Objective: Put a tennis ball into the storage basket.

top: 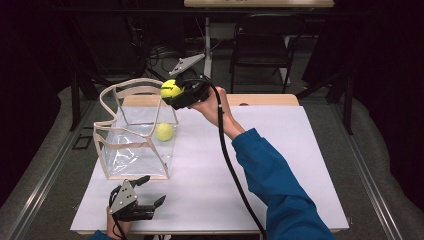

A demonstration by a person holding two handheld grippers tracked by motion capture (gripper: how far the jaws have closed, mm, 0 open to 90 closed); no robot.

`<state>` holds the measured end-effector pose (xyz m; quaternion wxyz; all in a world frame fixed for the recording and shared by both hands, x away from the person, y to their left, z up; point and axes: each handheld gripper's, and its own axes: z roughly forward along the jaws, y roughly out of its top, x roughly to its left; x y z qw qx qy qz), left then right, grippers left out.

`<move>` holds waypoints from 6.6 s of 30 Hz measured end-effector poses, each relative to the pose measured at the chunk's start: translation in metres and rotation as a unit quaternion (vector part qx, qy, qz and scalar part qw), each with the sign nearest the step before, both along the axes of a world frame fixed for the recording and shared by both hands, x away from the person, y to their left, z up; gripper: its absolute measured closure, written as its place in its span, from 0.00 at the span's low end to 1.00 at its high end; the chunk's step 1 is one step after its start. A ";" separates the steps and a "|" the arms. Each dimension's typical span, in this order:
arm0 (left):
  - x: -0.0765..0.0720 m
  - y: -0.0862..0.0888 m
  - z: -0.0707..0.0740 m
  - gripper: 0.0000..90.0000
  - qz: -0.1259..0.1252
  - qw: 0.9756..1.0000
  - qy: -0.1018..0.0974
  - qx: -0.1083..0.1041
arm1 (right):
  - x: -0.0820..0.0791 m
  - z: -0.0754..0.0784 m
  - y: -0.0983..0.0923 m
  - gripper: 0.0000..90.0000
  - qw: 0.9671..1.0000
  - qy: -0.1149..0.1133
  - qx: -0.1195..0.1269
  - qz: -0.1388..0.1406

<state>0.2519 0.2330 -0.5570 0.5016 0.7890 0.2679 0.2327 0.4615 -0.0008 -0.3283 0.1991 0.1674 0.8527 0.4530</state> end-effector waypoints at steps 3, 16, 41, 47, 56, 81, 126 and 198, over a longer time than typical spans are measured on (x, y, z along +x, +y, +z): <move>0.000 0.000 0.000 0.18 0.000 1.000 0.000 -0.001 | 0.001 0.000 0.002 0.30 1.000 0.000 -0.001 0.000; 0.001 0.000 0.000 0.18 -0.001 1.000 0.000 -0.002 | 0.001 0.004 0.009 0.30 1.000 -0.010 0.000 0.003; 0.000 0.001 0.000 0.18 0.000 1.000 0.000 -0.002 | 0.004 0.014 0.024 0.30 1.000 -0.020 -0.001 0.002; 0.000 0.002 0.000 0.18 0.000 1.000 0.001 -0.003 | 0.004 0.013 0.028 0.30 1.000 -0.022 -0.004 0.002; 0.000 0.002 0.000 0.18 -0.001 1.000 0.000 -0.002 | 0.005 0.011 0.033 0.30 1.000 -0.021 -0.005 0.005; 0.000 0.001 0.000 0.18 -0.002 1.000 0.001 -0.003 | 0.009 0.011 0.042 0.30 1.000 -0.021 -0.002 0.004; -0.001 0.002 0.001 0.18 -0.002 1.000 0.001 -0.006 | 0.014 -0.010 0.079 0.30 1.000 -0.001 -0.023 0.012; -0.002 0.003 0.001 0.18 -0.007 1.000 -0.001 -0.006 | 0.023 -0.021 0.096 0.01 0.996 0.048 -0.074 0.014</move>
